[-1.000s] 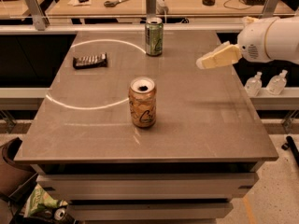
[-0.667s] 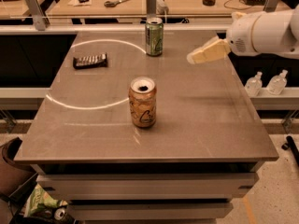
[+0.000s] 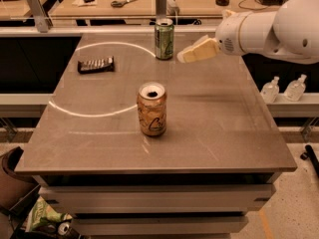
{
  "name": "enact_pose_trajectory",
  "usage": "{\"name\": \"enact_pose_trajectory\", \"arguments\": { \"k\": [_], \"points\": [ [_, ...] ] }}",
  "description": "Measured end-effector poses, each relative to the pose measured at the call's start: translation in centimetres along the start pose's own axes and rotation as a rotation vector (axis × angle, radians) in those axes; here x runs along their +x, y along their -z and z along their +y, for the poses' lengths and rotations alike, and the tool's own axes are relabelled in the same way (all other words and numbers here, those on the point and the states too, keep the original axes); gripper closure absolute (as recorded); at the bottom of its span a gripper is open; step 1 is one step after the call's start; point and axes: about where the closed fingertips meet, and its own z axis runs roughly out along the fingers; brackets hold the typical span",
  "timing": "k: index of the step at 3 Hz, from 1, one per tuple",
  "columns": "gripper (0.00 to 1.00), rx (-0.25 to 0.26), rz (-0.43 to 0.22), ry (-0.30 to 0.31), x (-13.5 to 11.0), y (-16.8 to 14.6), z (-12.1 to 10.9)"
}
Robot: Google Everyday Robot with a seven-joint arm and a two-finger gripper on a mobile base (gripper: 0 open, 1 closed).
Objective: Knock green can over
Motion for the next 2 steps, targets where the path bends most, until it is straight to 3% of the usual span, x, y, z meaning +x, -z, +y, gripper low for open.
{"name": "enact_pose_trajectory", "arguments": {
  "k": [2],
  "points": [
    [0.00, -0.039, -0.127, -0.070, 0.0, -4.4, 0.1]
  ]
}}
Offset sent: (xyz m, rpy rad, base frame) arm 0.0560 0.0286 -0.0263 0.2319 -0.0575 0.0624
